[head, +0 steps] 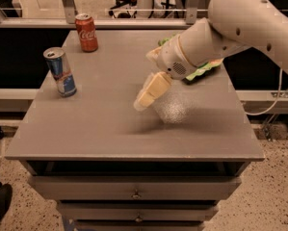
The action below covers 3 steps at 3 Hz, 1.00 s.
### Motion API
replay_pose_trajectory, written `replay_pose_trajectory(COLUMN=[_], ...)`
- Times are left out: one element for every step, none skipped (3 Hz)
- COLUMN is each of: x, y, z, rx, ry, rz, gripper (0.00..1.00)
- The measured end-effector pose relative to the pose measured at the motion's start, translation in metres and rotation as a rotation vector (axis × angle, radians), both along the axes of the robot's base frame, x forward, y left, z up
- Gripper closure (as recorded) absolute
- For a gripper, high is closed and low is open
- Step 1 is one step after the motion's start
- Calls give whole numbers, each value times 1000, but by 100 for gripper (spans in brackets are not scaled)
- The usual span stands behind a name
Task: Pick redbull can
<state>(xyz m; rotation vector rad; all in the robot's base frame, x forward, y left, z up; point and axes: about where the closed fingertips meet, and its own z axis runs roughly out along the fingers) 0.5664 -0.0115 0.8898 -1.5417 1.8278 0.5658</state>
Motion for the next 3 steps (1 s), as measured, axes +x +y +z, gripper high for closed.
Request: replay_pose_trajectory(x=[-1,5,24], y=[0,16,46], z=[0,1,3], rx=[-2,52,122], ry=[1,-9,-38], rz=[2,-16,-38], gripper=[0,0,0])
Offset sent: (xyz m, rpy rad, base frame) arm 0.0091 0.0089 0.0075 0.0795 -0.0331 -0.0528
